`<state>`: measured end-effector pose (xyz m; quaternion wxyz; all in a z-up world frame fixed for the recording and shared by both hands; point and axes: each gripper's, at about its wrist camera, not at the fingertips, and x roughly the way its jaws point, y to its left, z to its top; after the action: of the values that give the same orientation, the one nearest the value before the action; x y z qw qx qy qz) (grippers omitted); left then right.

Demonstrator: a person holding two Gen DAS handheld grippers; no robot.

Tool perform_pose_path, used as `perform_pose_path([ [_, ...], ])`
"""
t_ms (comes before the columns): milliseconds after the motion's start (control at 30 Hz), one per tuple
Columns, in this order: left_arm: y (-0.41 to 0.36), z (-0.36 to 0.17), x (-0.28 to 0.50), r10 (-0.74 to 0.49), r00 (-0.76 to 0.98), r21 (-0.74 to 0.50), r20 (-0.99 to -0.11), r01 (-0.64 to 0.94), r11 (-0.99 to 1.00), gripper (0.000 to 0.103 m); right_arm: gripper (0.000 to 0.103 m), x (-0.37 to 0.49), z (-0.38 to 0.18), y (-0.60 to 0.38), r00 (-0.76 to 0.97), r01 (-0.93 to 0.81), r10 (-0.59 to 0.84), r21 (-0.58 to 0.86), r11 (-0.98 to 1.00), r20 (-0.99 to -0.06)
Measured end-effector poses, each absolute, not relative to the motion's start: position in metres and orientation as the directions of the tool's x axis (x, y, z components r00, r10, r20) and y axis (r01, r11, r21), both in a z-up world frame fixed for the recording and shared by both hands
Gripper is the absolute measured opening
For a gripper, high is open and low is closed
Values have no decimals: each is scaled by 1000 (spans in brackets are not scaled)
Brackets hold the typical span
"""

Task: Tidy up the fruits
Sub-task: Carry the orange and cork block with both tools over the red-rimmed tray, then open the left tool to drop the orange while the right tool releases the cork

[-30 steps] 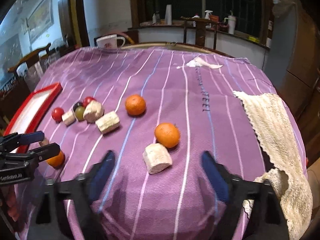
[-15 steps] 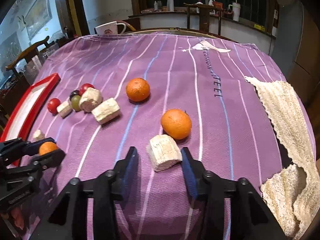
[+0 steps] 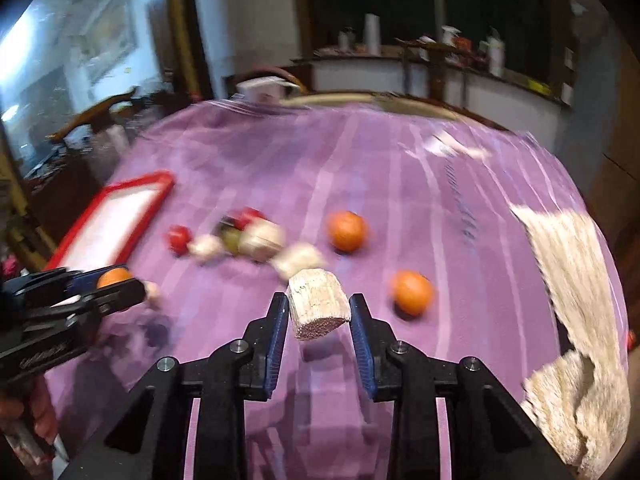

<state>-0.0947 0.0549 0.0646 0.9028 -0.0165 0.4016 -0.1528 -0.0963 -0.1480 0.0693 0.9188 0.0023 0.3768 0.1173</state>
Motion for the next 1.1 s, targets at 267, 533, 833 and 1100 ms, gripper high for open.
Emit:
perform_pose_path([
  [267,169,85,-68,-63,687,-75,-724,11,997,32,34,-81,105,-32,617,-479,441,134,868,-652],
  [533,242,64,-1,30,607,-60,-794,-128,990,32,34,-23,80,83,553,-582,492,110,805,-673],
  [833,267,37,39,42,556,-74,-830,-184,980,33,34,25,41,129,522,-576,443,82,814,-729],
  [1100,279,34,41,32,564,-113,-825,-220,969,62,37,27,34,142,535,-603,414,10,798,-736],
])
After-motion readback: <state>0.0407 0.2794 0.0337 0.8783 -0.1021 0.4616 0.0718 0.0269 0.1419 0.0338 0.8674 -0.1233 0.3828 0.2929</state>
